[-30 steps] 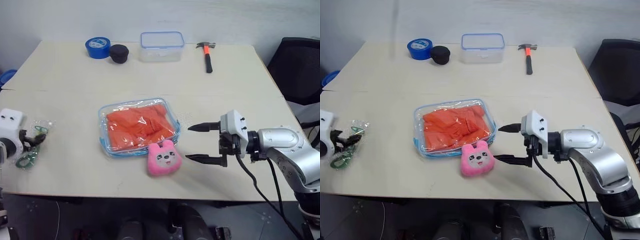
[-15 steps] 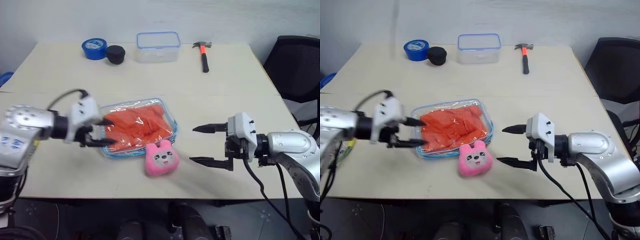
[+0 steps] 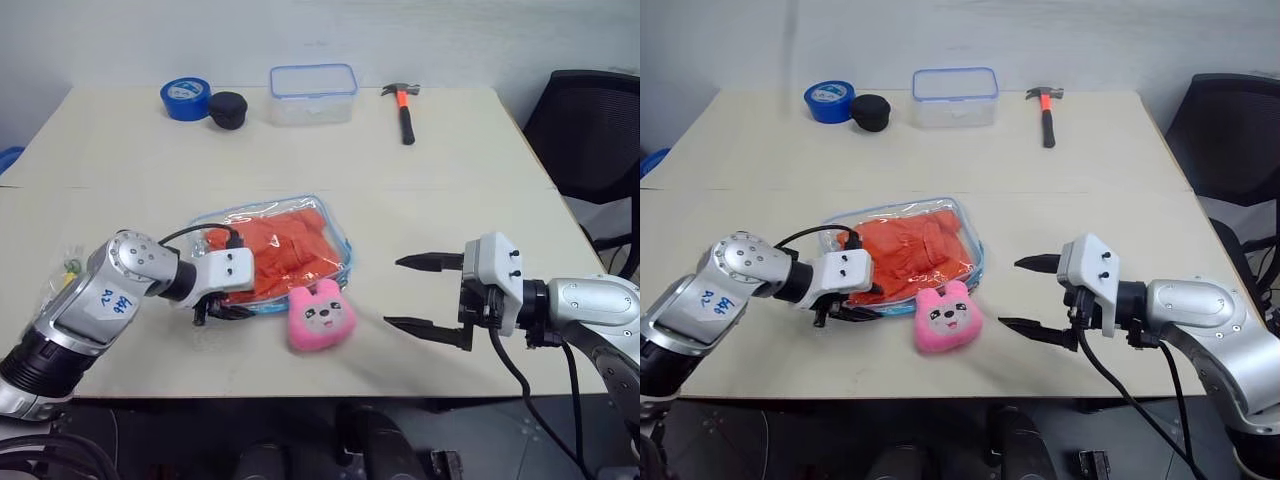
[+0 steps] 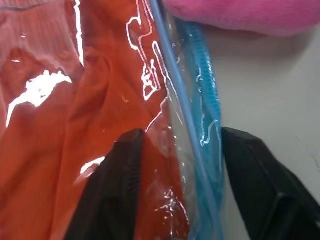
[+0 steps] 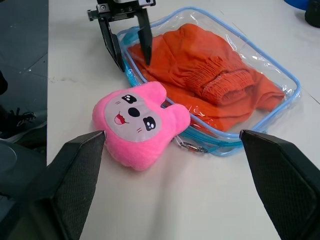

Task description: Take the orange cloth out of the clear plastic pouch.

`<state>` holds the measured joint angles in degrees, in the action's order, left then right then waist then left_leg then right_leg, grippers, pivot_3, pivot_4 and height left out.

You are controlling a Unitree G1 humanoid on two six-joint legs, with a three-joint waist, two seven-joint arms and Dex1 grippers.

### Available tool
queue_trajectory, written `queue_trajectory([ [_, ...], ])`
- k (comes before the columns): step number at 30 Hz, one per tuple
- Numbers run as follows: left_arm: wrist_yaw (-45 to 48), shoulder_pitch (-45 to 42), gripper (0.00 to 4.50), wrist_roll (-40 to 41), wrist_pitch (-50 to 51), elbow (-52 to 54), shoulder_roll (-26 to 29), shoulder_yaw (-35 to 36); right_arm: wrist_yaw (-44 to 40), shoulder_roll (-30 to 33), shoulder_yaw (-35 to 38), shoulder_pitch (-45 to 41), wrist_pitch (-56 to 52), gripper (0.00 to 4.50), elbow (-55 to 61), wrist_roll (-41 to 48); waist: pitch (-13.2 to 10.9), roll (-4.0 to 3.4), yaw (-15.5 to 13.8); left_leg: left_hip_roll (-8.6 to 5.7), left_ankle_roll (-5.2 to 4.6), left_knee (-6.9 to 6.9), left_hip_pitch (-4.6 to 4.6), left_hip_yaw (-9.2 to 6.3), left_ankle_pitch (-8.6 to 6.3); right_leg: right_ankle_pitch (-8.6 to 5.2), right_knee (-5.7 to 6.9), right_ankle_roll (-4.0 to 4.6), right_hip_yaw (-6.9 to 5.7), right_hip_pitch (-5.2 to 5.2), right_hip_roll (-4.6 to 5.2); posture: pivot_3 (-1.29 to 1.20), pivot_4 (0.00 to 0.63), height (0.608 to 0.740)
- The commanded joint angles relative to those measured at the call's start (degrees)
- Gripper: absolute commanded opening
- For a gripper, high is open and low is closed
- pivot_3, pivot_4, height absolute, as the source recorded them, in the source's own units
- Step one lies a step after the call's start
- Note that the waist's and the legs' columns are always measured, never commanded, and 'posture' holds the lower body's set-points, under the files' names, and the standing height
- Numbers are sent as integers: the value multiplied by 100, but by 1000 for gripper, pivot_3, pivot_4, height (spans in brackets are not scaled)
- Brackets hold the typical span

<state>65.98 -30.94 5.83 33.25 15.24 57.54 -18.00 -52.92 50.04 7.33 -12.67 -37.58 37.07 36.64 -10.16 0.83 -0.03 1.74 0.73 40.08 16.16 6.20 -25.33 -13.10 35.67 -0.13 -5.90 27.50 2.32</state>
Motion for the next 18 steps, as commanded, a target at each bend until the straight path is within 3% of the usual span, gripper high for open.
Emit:
queue_trajectory([
  [1,138,43,895,-124,-255,-22,118,64,-62,142,169,-103,76,4500,189,115,0,0,-2,0,0,0,0,0,0,0,-1,0,0,0,0,0,150,740],
  [4,266,130,27,-195,-727,-195,155,99,-111,188,165,-133,102,4500,153,109,0,0,0,0,-1,0,0,0,0,0,0,0,0,0,0,0,150,740],
  [9,560,188,27,-633,-2999,-1249,328,31,-189,266,209,-104,58,4500,215,205,0,0,6,2,-1,0,-2,-1,0,0,-1,1,0,1,0,0,150,740],
  [14,719,-451,27,-849,-5223,-3004,-68,-29,-231,378,333,72,17,4500,334,342,0,0,-15,1,-2,1,-2,7,-1,-1,-4,1,-8,0,4,0,150,740],
  [18,916,-912,27,-922,-5856,-3893,-422,-105,-184,426,413,167,-27,4500,432,461,1,1,-50,-5,-10,1,-1,11,-2,1,3,-2,-9,-3,5,0,150,740],
])
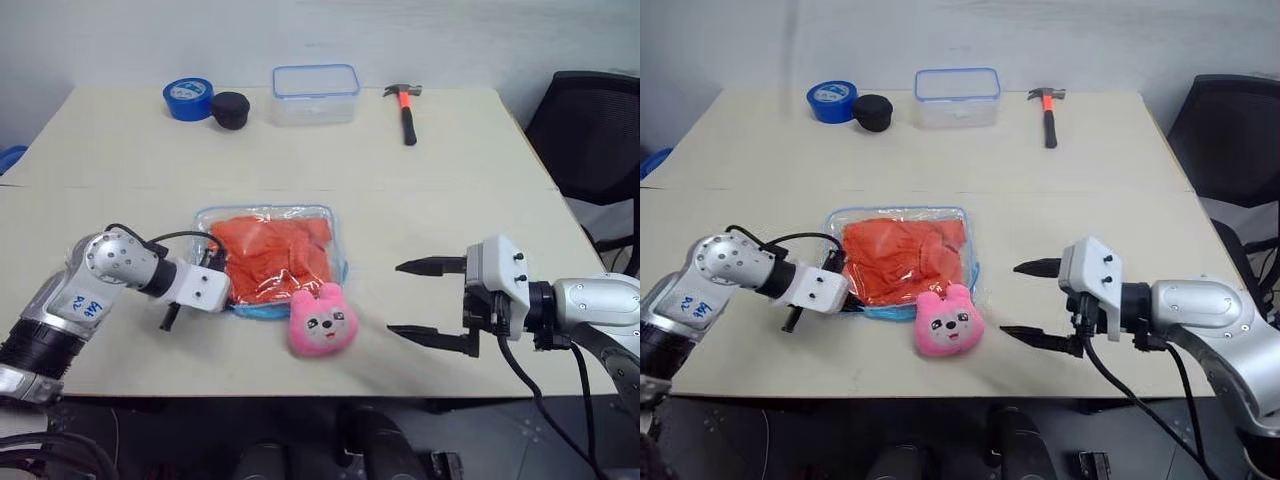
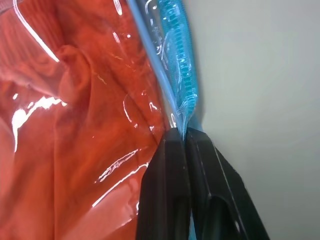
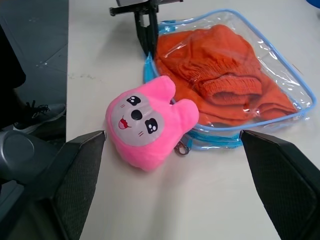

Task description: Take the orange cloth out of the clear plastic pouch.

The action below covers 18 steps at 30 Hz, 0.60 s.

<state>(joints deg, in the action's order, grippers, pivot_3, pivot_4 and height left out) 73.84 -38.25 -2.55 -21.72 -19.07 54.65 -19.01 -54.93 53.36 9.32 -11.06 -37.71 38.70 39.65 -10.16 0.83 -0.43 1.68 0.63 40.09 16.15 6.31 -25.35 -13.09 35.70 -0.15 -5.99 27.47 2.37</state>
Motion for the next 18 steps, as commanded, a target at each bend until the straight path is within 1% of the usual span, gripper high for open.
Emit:
queue_trajectory([
  [1,197,-240,27,-55,-350,-560,-208,0,45,96,215,-2,-29,4500,283,186,1,2,-25,0,-1,0,0,0,0,1,8,-1,-1,-1,-1,0,150,740],
  [4,303,-249,27,55,-93,-495,-342,83,113,96,236,-32,-64,4500,309,261,1,2,-48,0,-3,0,0,1,-1,1,10,-2,0,-1,0,0,150,740],
  [10,108,317,27,355,1157,596,-294,534,192,82,220,-65,-97,4500,349,382,1,2,-73,3,-3,0,0,0,-1,1,11,-3,1,0,1,0,150,740],
  [11,40,444,378,405,1372,822,-281,633,195,85,222,-59,-97,4500,354,399,1,2,-73,4,-3,0,1,-2,-1,1,10,-3,0,1,2,0,150,740],
  [12,-17,587,506,484,1642,1075,-265,741,195,86,217,-62,-95,4500,351,410,1,2,-77,5,-3,0,0,-3,-1,1,9,-3,0,1,2,0,150,740],
  [13,-57,718,736,556,1889,1317,-236,830,193,90,216,-70,-95,4500,346,421,1,2,-76,6,-3,0,0,-5,-1,1,9,-2,-1,0,3,0,150,740],
  [18,-212,1246,2269,842,2795,2351,-61,1245,148,121,179,-196,-100,4500,239,483,1,2,-70,9,-3,-1,0,-21,-1,1,8,-2,4,2,1,0,150,740],
])
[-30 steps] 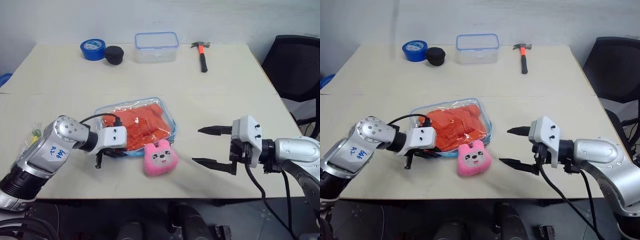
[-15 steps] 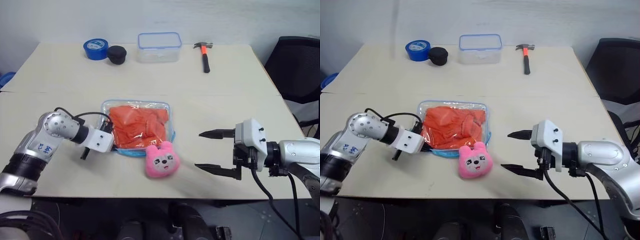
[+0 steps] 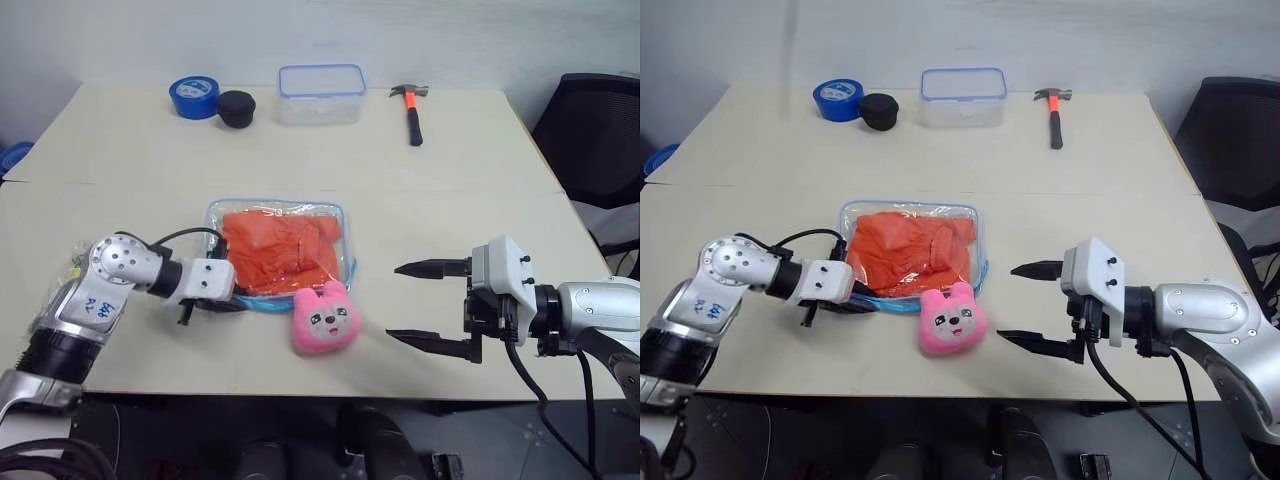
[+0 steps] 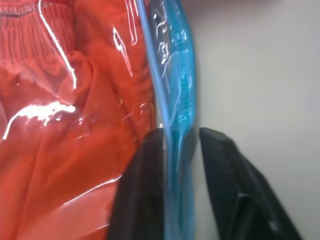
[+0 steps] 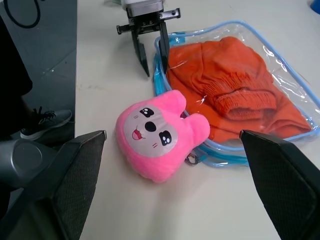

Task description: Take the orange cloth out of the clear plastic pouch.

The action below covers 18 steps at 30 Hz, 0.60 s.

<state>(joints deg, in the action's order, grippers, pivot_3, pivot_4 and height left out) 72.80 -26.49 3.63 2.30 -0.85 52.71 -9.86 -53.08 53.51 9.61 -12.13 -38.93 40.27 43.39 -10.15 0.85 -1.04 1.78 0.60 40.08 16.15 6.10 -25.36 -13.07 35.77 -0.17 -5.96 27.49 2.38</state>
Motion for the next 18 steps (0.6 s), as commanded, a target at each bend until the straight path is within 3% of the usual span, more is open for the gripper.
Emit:
queue_trajectory([
  [1,-158,97,2649,256,518,641,146,396,-55,112,137,-99,32,4500,65,104,0,0,-14,0,0,0,0,-4,0,0,-1,0,-1,-1,0,0,150,740],
  [5,-190,151,3864,691,1249,1109,248,844,-106,114,118,-101,75,4500,19,55,0,0,-21,-2,0,0,0,-9,0,0,-13,0,-1,-2,1,0,150,740],
  [12,168,60,3864,2561,3267,1919,745,1892,-92,103,277,72,100,4500,32,48,0,-1,-10,-1,1,-1,0,-24,0,0,-5,1,0,-1,-2,0,150,740],
  [15,329,-105,3864,3243,3907,2299,759,1707,-72,98,289,138,111,4500,41,25,0,-1,-20,-3,1,0,1,-26,0,0,-9,1,0,-3,-2,0,150,740],
  [18,561,-21,3864,2875,3537,2516,717,992,-52,97,221,121,124,4500,35,-37,0,-1,-23,-7,1,0,0,-28,0,0,-8,1,0,-6,-1,0,150,740],
])
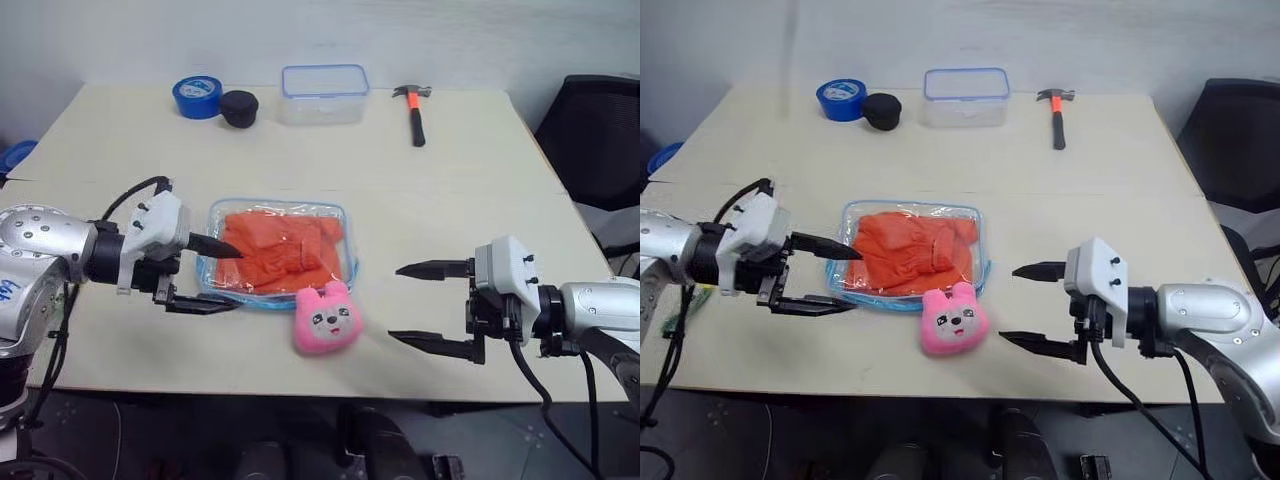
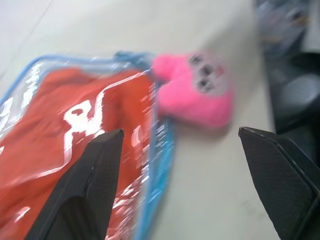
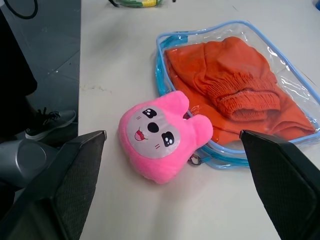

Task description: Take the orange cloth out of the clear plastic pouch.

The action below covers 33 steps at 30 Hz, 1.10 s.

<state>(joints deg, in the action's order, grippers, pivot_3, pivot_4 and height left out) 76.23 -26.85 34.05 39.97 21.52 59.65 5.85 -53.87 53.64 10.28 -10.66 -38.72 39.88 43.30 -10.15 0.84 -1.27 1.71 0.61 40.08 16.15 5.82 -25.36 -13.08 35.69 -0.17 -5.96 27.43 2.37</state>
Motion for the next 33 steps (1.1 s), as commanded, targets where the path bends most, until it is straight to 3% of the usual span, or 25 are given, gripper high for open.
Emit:
queue_trajectory([
  [1,318,41,3864,-434,-513,276,-5,-895,36,87,127,-33,108,4500,70,-62,0,0,2,-2,0,0,0,1,0,0,-2,0,1,0,0,0,150,740],
  [5,461,-84,3864,-1332,-1531,-80,-346,-1882,-24,128,14,-10,165,4500,74,-231,0,0,6,-3,5,1,1,19,1,-1,-10,1,1,0,-6,0,150,740],
  [10,314,-408,3864,-1974,-2215,-672,-939,-2408,54,72,-155,-97,171,4500,70,-343,0,1,3,-3,5,4,2,44,1,-1,-11,2,4,2,-8,0,150,740],
  [15,-9,-581,3864,-2348,-2623,-1135,-1477,-2518,116,26,-386,-73,310,4500,50,-664,0,2,-1,-2,4,4,2,45,1,0,-10,1,4,0,-5,0,150,740],
  [22,-196,-566,3864,-2663,-2822,-1366,-1803,-2638,181,-42,-675,-144,479,4500,-69,-1076,0,1,-4,-2,3,4,1,37,2,0,-8,0,4,0,-2,0,150,740],
  [25,-239,-581,3284,-2737,-2955,-1496,-1923,-2640,156,-29,-766,-167,598,4500,-127,-1232,1,2,-8,-2,2,4,1,35,2,0,-7,0,2,0,-1,0,150,740],
  [33,-145,-475,652,-2614,-2959,-1478,-1941,-2534,105,-21,-1069,-267,1319,4500,-587,-2056,1,2,-5,-1,2,4,1,23,2,1,-7,0,2,0,-1,0,150,740],
])
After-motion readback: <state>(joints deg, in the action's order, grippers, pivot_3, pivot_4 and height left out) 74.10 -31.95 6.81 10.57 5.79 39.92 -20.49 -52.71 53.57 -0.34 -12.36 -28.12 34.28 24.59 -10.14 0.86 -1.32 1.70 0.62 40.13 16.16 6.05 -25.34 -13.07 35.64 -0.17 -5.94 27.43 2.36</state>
